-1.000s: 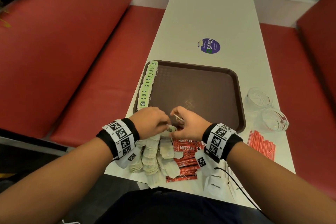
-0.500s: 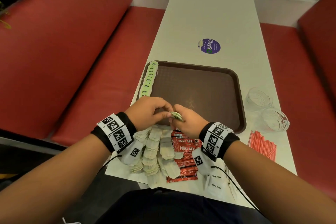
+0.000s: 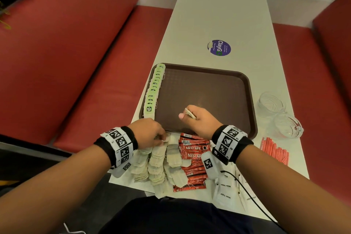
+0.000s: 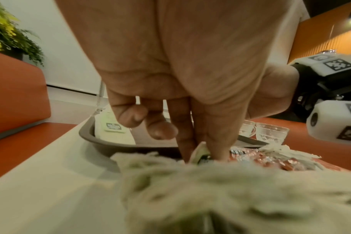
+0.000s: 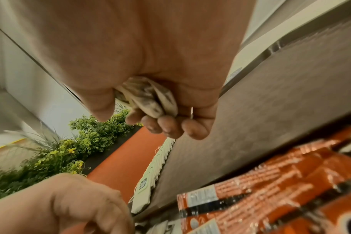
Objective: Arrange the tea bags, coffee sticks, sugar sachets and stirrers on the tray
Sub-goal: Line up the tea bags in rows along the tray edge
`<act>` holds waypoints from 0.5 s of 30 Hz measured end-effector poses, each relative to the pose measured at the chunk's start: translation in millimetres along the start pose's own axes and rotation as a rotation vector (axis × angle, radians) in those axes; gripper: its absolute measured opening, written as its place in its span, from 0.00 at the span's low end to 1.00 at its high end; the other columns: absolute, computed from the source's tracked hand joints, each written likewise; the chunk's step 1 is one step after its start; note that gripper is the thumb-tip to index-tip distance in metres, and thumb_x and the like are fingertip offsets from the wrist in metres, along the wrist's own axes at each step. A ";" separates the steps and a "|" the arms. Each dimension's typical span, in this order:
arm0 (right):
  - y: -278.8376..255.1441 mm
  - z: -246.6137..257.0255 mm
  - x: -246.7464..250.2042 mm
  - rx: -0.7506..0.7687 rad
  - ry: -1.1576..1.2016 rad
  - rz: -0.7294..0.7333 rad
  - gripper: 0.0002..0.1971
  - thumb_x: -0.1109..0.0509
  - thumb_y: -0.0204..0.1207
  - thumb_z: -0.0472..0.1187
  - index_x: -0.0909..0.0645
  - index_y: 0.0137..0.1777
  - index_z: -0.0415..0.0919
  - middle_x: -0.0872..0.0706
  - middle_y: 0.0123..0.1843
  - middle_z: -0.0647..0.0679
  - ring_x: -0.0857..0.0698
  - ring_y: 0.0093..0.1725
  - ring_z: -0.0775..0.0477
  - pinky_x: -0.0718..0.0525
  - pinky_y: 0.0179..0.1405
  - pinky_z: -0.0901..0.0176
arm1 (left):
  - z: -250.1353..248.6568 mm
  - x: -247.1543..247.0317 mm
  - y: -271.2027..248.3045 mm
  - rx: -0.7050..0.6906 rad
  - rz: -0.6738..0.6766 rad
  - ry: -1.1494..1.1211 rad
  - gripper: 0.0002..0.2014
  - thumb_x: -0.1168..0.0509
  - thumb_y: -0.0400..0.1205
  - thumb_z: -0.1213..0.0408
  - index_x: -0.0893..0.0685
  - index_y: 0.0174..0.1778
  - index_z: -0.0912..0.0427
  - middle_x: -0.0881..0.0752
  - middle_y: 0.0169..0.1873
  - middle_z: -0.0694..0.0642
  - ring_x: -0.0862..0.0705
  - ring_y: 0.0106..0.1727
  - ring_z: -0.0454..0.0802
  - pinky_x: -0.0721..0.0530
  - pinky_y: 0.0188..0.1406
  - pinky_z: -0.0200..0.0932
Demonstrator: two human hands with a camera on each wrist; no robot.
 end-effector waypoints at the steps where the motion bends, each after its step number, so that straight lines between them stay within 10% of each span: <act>1: 0.7 -2.5 1.1 -0.013 0.033 -0.007 0.18 0.36 0.86 0.52 0.28 0.40 0.41 0.27 0.31 0.51 0.28 0.31 0.50 0.26 0.37 0.52 | 1.1 2.2 1.0 0.000 -0.022 -0.004 0.11 0.34 0.82 0.50 0.11 0.58 0.44 0.11 0.54 0.44 0.14 0.54 0.47 0.17 0.53 0.44; 8: 1.6 -1.9 3.1 0.001 0.023 0.032 0.03 0.28 0.81 0.46 0.18 0.48 0.50 0.19 0.35 0.57 0.22 0.32 0.58 0.23 0.38 0.60 | 0.4 47.8 7.8 -0.075 -0.283 -0.168 0.08 0.35 0.85 0.54 0.11 0.53 0.49 0.12 0.45 0.44 0.17 0.45 0.43 0.23 0.46 0.41; 15: 9.1 8.6 0.9 0.051 -0.050 -0.002 0.14 0.26 0.80 0.43 0.27 0.35 0.54 0.21 0.31 0.54 0.24 0.30 0.54 0.25 0.32 0.56 | -13.2 86.2 9.8 -0.193 -0.471 -0.250 0.05 0.32 0.84 0.58 0.11 0.50 0.48 0.13 0.41 0.42 0.18 0.43 0.42 0.20 0.45 0.43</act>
Point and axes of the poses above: each hand's wrist, its own y-axis towards the middle knuckle, its own x-axis out of the back of the hand, z = x × y, the point moved 5 cm from there along y, towards the middle knuckle
